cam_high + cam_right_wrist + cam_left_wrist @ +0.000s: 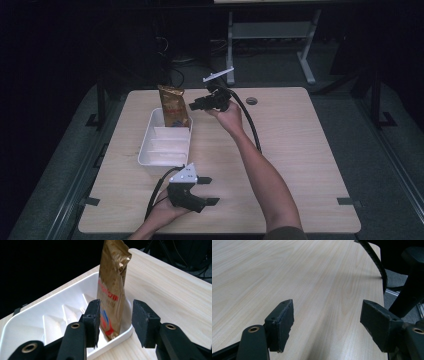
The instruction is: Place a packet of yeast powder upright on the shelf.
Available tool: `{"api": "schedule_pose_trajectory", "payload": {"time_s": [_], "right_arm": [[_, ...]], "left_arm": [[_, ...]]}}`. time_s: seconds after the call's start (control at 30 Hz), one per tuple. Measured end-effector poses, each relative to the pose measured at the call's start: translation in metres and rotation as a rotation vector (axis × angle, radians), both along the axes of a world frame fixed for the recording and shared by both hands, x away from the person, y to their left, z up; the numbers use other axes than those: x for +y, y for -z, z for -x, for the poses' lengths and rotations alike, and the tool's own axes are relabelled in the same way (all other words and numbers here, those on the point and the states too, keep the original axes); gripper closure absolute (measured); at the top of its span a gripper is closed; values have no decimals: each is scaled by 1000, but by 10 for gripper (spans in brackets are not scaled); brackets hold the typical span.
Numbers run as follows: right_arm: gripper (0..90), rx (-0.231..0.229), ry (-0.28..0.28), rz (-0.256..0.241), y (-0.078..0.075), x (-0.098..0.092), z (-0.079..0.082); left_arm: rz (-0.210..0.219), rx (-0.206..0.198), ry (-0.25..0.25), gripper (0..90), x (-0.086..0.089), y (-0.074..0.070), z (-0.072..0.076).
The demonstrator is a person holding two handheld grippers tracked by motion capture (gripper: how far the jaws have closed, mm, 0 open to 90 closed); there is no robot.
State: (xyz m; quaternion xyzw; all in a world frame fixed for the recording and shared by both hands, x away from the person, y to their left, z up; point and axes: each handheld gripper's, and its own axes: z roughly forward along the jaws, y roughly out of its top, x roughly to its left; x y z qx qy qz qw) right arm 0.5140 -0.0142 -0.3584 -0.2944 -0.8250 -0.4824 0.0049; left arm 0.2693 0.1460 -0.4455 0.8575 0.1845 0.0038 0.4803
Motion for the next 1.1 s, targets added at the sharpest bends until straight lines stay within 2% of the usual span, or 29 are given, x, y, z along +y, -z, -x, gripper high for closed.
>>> {"api": "schedule_pose_trajectory", "payload": {"time_s": [0.57,0.73,1.1], "right_arm": [[523,9,4,-14,-10,-42,19],[509,12,11,-1,-9,-53,24],[486,20,27,-6,-7,-75,34]], "left_arm": [[-13,6,2,260,-3,2,-1],[-18,6,4,260,-4,2,-1],[-19,6,-1,260,-4,3,-2]]}}
